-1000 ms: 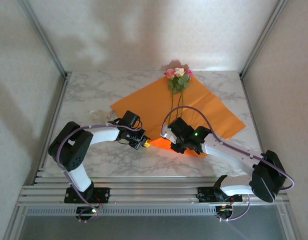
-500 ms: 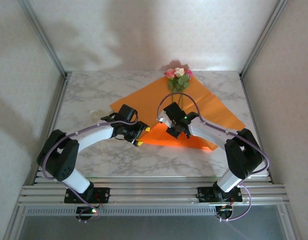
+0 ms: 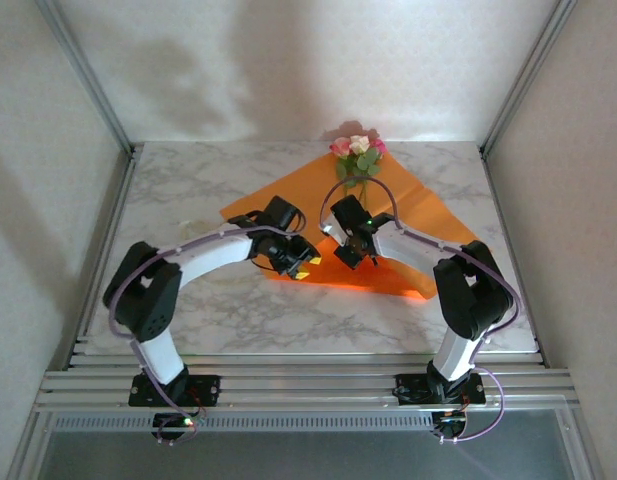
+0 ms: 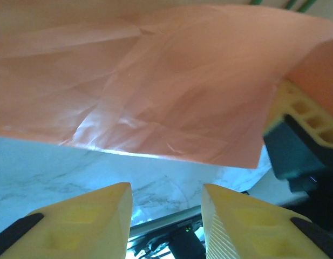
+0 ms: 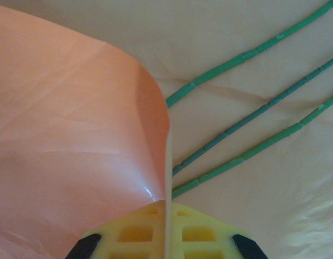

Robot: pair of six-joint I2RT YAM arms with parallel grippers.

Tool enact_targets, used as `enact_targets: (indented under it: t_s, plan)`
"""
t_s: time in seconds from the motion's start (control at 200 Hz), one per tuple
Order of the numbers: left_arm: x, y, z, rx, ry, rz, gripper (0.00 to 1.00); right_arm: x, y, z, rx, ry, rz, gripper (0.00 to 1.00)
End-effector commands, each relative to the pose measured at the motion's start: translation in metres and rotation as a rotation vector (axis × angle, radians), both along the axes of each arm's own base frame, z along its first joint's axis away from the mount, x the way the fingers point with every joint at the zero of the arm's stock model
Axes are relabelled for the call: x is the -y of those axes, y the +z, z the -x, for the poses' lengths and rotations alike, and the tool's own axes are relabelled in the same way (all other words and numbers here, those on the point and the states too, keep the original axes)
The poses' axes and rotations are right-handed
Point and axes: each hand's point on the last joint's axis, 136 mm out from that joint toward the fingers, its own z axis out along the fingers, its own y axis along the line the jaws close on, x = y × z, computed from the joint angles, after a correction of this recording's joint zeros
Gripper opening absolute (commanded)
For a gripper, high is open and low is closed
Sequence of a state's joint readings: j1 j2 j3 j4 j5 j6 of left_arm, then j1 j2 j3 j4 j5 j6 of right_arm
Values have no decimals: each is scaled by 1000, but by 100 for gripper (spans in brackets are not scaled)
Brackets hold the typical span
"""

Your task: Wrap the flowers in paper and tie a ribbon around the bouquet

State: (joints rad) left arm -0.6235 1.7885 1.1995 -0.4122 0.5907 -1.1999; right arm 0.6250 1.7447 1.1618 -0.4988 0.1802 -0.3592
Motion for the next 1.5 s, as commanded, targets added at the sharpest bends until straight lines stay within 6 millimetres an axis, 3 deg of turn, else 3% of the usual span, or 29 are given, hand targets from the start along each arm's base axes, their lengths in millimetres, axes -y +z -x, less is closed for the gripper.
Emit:
enact_targets:
  t_s: [0.0, 0.08, 0.195, 0.305, 0.36, 0.45, 0.516, 0.641, 0.741, 0.836, 0.981, 1.221, 1.432, 1.497]
  plan:
    - [10, -10, -6, 1, -42, 8, 33, -3, 6, 8, -43, -43, -50, 1]
    - [10, -20, -8, -1, -48, -15, 31, -1, 3, 15, -66, -66, -62, 3]
    - [8, -50, 4, -61, -79, -32, 27, 4, -4, 23, -99, -107, -68, 6]
    - [-3, -73, 13, -84, -87, -83, 25, 26, -2, 19, -104, -288, -29, 32]
    - [-7, -80, 17, -93, -89, -95, 24, 40, 10, 20, -117, -446, -48, 46]
    - [-10, -84, 20, -98, -89, -105, 23, 66, 33, 32, -119, -769, -117, 57]
    - [-9, -84, 20, -97, -92, -103, 23, 76, 41, 52, -136, -958, -198, 57]
    - [-5, -80, 17, -90, -100, -89, 23, 78, 45, 79, -170, -1187, -433, 54]
    - [-3, -76, 15, -88, -110, -88, 23, 67, 44, 83, -225, -1256, -583, 48]
    - [-3, -76, 16, -92, -118, -88, 23, 50, 26, 87, -336, -1316, -642, 45]
    - [-3, -73, 17, -93, -128, -88, 23, 49, -11, 89, -424, -1416, -603, 39]
    - [-4, -66, 14, -81, -128, -84, 24, 98, -60, 108, -465, -1616, -467, 32]
    - [-14, -73, 15, -90, -97, -93, 23, 113, -74, 124, -466, -1667, -375, 29]
    - [-16, -60, 6, -49, -66, -88, 26, 115, -78, 128, -474, -1676, -351, 29]
